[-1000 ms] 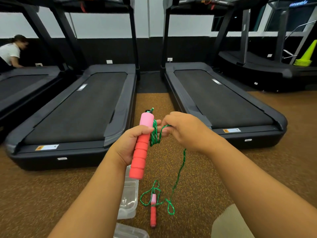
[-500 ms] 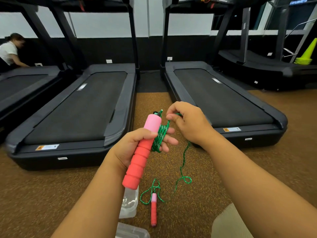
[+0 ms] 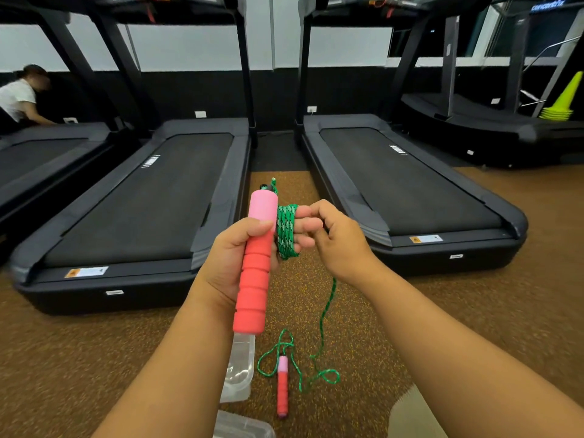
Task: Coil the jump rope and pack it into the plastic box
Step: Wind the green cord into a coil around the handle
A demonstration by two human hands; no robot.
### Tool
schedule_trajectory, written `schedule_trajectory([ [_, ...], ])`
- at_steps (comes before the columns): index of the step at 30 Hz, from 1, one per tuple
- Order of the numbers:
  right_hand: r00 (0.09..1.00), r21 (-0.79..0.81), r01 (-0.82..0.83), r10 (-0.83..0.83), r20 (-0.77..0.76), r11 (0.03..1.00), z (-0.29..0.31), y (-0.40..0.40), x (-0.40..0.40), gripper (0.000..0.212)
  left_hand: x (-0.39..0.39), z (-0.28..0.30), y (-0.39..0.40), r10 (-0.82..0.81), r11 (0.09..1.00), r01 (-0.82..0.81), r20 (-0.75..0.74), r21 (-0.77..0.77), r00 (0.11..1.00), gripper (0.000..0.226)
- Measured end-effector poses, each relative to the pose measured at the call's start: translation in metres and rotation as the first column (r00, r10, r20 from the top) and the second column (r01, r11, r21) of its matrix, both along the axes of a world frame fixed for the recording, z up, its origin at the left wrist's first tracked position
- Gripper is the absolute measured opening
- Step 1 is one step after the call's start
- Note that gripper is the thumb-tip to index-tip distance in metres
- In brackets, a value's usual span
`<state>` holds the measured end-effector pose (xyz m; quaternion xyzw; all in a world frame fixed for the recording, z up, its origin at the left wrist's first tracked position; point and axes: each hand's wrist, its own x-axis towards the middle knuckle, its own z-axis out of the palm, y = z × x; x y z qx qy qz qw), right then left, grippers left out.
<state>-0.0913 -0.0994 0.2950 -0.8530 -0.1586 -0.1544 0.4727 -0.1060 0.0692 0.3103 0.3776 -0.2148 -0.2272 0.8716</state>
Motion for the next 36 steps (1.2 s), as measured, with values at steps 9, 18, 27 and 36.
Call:
schedule_trajectory([
  [9, 0.997, -0.197, -0.078, 0.081, 0.007, 0.977, -0.006, 0.01, -0.009, 0.006, 0.009, 0.009, 0.005, 0.135, 0.982, -0.131, 0.023, -0.135, 0.991, 0.1],
  [18, 0.986, -0.455, -0.082, 0.138, 0.092, 0.887, 0.004, 0.002, -0.02, 0.013, 0.021, 0.003, 0.034, 0.27, 0.961, -0.271, -0.023, -0.057, 0.963, 0.1],
  [27, 0.942, -0.593, 0.035, 0.172, 0.289, 0.805, 0.016, 0.0, -0.027, 0.025, 0.018, 0.004, 0.038, 0.279, 0.955, -0.286, -0.089, -0.076, 0.956, 0.1],
  [36, 0.897, -0.734, 0.05, 0.292, 0.331, 0.677, 0.033, 0.005, -0.035, 0.025, 0.02, 0.001, 0.03, 0.267, 0.957, -0.28, -0.151, -0.076, 0.952, 0.099],
])
